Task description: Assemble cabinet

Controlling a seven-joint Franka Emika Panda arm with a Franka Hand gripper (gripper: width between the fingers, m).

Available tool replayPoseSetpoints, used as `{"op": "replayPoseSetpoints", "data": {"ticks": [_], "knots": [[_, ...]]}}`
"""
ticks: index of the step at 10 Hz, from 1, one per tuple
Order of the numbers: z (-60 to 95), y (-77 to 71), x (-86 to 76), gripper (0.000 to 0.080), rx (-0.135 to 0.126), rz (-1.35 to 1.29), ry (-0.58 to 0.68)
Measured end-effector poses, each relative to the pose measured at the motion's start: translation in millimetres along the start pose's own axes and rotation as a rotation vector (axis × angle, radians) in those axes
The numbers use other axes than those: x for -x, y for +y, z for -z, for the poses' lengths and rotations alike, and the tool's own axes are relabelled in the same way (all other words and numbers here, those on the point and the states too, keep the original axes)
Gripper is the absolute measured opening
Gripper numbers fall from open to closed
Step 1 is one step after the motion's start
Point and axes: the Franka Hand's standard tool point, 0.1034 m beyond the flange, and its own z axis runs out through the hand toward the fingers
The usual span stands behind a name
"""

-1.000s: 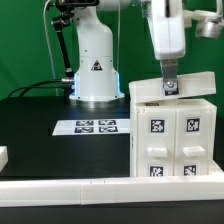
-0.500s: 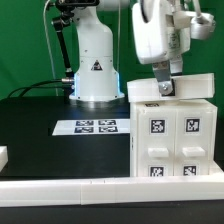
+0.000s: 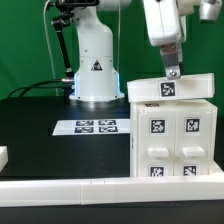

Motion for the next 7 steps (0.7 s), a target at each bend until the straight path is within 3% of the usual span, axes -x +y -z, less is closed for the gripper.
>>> {"op": "replayPoseSetpoints", "data": {"ticks": [1,4,7], "knots": [[4.8,-2.2,3.2,0.0796,-0.011,0.0,-0.007],[2.7,-1.9,2.8,0.0796,-0.01,0.044,-0.004],[2.7,-2.8,1.1,0.0796,-0.011,0.427,0.001]]}}
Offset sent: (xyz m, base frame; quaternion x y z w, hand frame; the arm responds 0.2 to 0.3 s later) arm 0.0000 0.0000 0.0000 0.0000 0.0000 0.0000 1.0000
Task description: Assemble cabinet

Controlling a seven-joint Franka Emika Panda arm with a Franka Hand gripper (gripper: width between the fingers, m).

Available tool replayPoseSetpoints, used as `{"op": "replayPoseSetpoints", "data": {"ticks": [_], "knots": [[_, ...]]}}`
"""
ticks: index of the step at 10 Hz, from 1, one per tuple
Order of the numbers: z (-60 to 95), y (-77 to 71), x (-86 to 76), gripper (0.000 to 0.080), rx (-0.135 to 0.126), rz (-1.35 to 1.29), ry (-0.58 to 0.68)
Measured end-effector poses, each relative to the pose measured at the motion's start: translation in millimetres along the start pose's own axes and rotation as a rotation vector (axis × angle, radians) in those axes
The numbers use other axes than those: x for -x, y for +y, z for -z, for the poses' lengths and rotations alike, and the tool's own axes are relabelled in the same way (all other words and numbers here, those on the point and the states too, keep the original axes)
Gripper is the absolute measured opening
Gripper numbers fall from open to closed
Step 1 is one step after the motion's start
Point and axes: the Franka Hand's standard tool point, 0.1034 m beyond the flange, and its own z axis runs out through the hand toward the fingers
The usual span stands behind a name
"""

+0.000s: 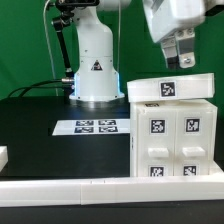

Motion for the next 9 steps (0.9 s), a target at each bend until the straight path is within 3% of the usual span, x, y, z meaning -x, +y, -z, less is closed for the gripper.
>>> {"op": "replayPoseSetpoints", "data": {"ticks": [6,9], "knots": [[0.1,-0.2,-3.3,0.0796,0.002,0.474,0.001],[0.9,-1.1,-0.6,0.0796,0.01,0.876,0.014]]}}
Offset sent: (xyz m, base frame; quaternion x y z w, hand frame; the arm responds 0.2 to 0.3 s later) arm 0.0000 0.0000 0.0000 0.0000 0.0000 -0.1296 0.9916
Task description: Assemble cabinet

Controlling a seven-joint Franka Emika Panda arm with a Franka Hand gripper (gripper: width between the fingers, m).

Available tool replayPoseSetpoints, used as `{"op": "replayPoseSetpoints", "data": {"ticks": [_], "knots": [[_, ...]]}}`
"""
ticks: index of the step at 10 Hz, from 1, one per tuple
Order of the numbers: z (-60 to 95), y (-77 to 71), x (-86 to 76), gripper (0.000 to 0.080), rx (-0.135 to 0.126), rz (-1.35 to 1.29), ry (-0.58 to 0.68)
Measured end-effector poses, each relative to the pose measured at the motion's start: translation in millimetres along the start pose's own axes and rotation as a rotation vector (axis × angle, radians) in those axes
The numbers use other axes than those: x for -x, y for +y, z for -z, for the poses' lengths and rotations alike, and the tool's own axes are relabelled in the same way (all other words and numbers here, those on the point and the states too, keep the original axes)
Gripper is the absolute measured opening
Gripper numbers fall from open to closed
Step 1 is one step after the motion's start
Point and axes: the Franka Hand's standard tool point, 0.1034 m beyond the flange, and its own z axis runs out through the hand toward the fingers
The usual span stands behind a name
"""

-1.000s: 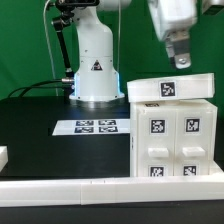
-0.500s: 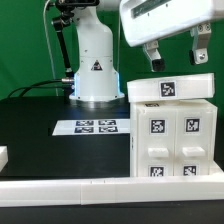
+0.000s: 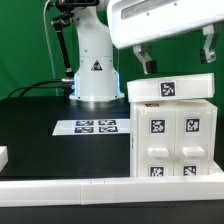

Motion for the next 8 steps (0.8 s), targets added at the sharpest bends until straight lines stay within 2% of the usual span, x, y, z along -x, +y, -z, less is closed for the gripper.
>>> {"op": "replayPoseSetpoints", "data": {"ticks": [5,6,8], "knots": [[-2.0,-0.6,1.5,0.0796,0.013,0.609,-0.006],[-3.4,0.5,5.0,0.0796,0.016,0.642,-0.027],[-2.7,2.8,2.1,0.0796,0.023,0.763,-0.023]]}}
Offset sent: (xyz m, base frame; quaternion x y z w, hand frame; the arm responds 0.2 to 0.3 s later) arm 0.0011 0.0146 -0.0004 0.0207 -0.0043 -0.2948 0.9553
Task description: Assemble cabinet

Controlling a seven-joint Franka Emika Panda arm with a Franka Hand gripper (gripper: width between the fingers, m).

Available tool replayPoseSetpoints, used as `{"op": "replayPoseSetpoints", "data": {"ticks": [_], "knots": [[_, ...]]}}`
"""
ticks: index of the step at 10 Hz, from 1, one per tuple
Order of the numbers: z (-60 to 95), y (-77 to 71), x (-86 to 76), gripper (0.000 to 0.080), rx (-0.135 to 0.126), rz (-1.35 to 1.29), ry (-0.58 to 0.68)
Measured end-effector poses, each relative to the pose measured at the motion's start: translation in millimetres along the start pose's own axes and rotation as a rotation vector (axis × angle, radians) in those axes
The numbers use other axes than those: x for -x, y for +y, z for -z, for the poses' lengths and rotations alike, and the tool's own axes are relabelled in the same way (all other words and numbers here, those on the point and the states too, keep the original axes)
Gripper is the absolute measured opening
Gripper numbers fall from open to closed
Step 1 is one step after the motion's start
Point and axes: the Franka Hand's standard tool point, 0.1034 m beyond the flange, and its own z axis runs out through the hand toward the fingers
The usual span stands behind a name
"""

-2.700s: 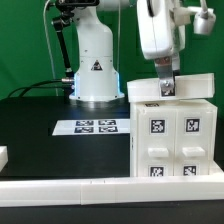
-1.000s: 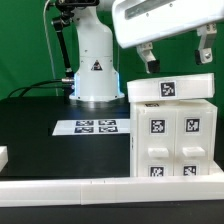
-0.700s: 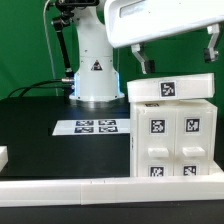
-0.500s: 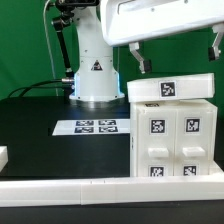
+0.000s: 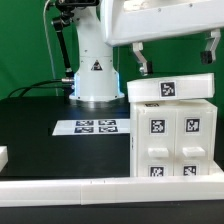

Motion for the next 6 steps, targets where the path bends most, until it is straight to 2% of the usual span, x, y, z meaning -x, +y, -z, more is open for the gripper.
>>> {"op": "replayPoseSetpoints", "data": {"ticks": [2,3,5,6], "knots": [[-0.2,1.9,0.4,0.0796,0.018,0.17,-0.002],[-2.3,-0.6,2.0,0.0796,0.023,0.283,-0.002],[-7.4,4.5,7.0,0.0796,0.025,0.545,-0.037],[-9.6,3.9,7.5,0.0796,0.045,0.609,-0.057]]}}
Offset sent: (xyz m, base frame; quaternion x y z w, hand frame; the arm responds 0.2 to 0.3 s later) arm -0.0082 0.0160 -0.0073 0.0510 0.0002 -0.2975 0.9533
